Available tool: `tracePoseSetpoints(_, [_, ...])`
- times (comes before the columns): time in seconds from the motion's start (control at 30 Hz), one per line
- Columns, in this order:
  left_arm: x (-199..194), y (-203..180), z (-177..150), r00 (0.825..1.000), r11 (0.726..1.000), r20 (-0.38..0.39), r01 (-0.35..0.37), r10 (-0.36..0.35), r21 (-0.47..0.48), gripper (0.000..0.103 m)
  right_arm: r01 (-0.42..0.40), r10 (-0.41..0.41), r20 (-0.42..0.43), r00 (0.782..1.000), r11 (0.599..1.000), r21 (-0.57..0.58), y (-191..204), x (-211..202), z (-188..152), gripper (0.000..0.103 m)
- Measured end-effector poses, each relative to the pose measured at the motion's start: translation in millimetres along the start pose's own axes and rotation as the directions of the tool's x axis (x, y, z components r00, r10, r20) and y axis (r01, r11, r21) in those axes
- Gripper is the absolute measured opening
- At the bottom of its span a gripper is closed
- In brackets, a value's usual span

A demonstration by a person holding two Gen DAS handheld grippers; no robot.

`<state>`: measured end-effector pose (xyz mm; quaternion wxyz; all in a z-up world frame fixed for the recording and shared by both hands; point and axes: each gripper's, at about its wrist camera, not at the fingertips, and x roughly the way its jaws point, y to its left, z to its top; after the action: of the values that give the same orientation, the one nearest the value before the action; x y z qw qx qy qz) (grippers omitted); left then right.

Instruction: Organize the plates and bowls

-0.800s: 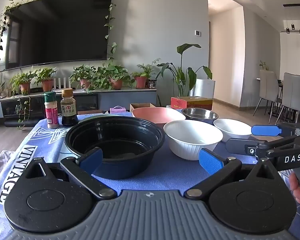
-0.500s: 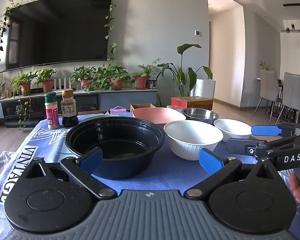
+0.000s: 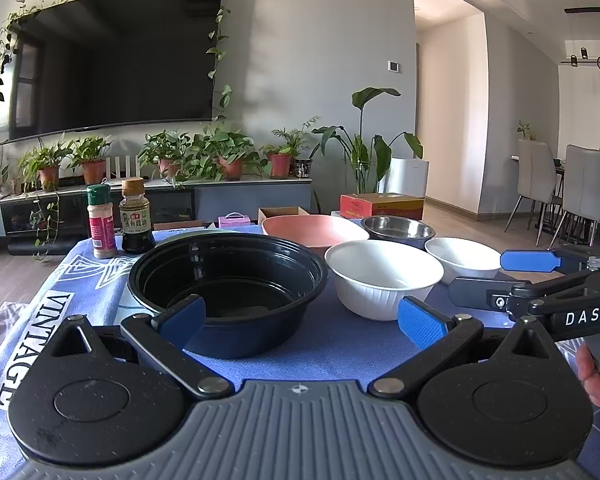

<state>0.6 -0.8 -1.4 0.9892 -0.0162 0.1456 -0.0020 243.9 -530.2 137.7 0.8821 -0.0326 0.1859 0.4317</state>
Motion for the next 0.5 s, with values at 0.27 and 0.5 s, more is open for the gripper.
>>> tracePoseSetpoints(0.27, [-1.4, 0.3, 0.7, 1.000, 1.000, 0.006, 0.011, -0.011, 0.005, 0.103, -0.001, 0.001, 0.001, 1.000, 1.000, 0.000, 0.2, 0.1, -0.2, 0.103])
tracePoseSetpoints(0.5, [-3.6, -1.3, 0.4, 1.000, 1.000, 0.014, 0.016, -0.017, 0.014, 0.103, 0.000, 0.000, 0.001, 1.000, 1.000, 0.000, 0.2, 0.0, -0.5, 0.103])
